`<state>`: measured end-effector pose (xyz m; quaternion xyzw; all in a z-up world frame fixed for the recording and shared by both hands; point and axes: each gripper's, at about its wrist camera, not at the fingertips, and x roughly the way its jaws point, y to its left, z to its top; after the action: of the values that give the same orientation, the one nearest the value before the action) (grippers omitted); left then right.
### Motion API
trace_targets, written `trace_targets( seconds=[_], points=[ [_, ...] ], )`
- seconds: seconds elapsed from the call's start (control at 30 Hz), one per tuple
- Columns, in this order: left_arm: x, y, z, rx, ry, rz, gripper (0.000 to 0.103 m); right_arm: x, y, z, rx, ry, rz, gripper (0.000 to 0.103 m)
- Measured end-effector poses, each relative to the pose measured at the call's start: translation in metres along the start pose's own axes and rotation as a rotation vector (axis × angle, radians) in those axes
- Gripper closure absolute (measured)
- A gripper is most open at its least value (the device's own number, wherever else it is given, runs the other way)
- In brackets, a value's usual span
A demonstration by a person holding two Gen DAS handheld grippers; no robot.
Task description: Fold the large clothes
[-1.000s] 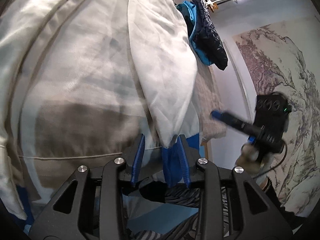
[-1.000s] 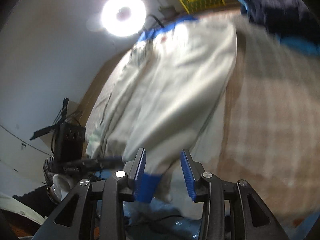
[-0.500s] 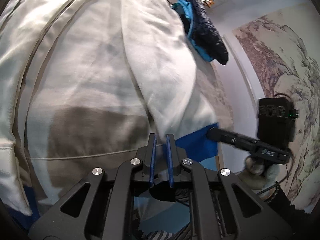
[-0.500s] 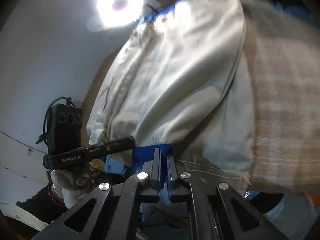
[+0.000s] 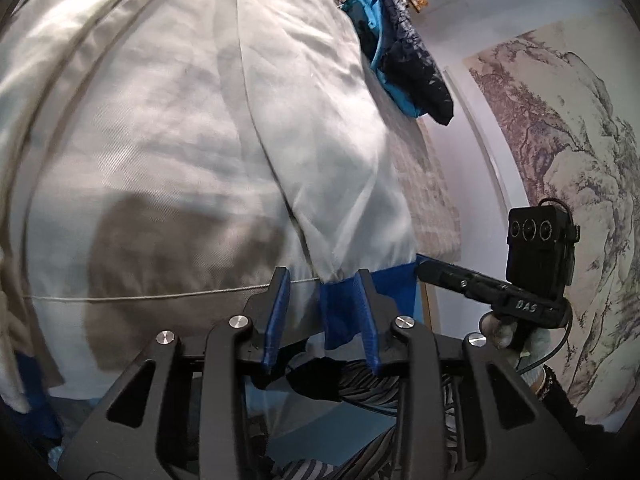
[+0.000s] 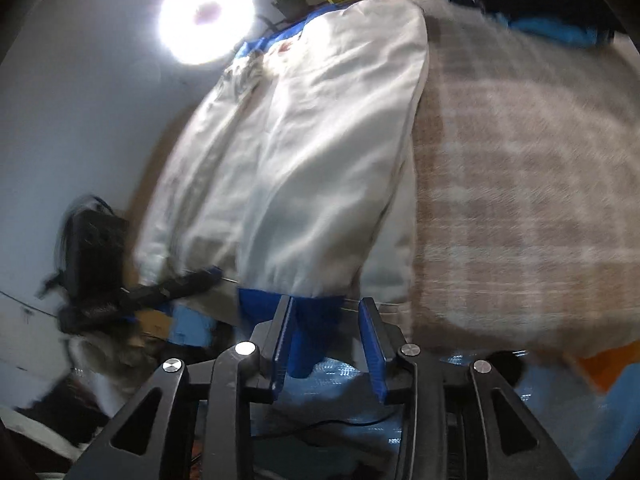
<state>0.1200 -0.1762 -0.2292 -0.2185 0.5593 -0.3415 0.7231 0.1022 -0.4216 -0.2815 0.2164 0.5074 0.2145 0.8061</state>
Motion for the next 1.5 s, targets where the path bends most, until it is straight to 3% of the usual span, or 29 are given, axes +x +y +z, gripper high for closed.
trace_targets(
  seconds=[0.17, 0.3, 0.4, 0.5, 0.7, 0.77, 0.87, 0.93, 1.03, 1.13, 1.2, 1.3, 1.37, 1.5],
  points=[
    [0.013, -0.004, 0.0, -0.004, 0.002, -0.02, 0.071, 0.02, -0.02, 0.0, 0.107, 0.015, 0.116, 0.064],
    [0.017, -0.009, 0.0, 0.049, 0.001, 0.043, 0.09, 0.022, -0.031, -0.001, 0.178, 0.008, 0.205, 0.063],
    [0.018, -0.011, -0.002, 0.081, -0.007, 0.079, 0.091, 0.011, -0.043, -0.002, 0.226, -0.041, 0.221, 0.061],
    [0.018, -0.016, -0.005, 0.122, -0.013, 0.11, 0.091, 0.007, -0.048, 0.002, 0.242, -0.075, 0.181, 0.065],
    [0.018, -0.02, -0.007, 0.158, -0.013, 0.133, 0.091, 0.023, -0.023, 0.024, 0.06, -0.064, 0.033, 0.065],
    [0.018, -0.02, -0.008, 0.161, -0.012, 0.135, 0.091, 0.032, -0.025, 0.028, 0.051, -0.057, 0.016, 0.072],
    [0.018, -0.022, -0.009, 0.179, -0.013, 0.148, 0.091, 0.024, -0.027, 0.032, 0.074, -0.067, 0.009, 0.093],
    [0.019, -0.024, -0.009, 0.193, -0.013, 0.154, 0.091, 0.008, -0.022, 0.029, 0.089, -0.092, -0.014, 0.095],
    [0.02, -0.024, -0.01, 0.201, -0.014, 0.159, 0.091, -0.002, -0.004, 0.024, -0.011, -0.106, -0.15, 0.099],
    [0.015, -0.029, -0.011, 0.215, -0.015, 0.173, 0.091, 0.021, 0.005, 0.021, -0.104, -0.053, -0.284, 0.1],
    [0.006, -0.035, -0.016, 0.237, -0.04, 0.18, 0.091, 0.027, 0.002, 0.02, -0.114, -0.034, -0.296, 0.1],
    [-0.009, -0.049, -0.021, 0.285, -0.091, 0.173, 0.091, 0.013, -0.003, 0.02, -0.098, -0.059, -0.244, 0.096],
    [-0.011, -0.061, -0.023, 0.319, -0.111, 0.152, 0.091, -0.003, -0.006, 0.02, -0.075, -0.102, -0.224, 0.08],
    [0.014, -0.084, -0.025, 0.397, -0.074, 0.13, 0.091, -0.038, -0.014, 0.016, -0.018, -0.186, -0.184, 0.079]
  ],
)
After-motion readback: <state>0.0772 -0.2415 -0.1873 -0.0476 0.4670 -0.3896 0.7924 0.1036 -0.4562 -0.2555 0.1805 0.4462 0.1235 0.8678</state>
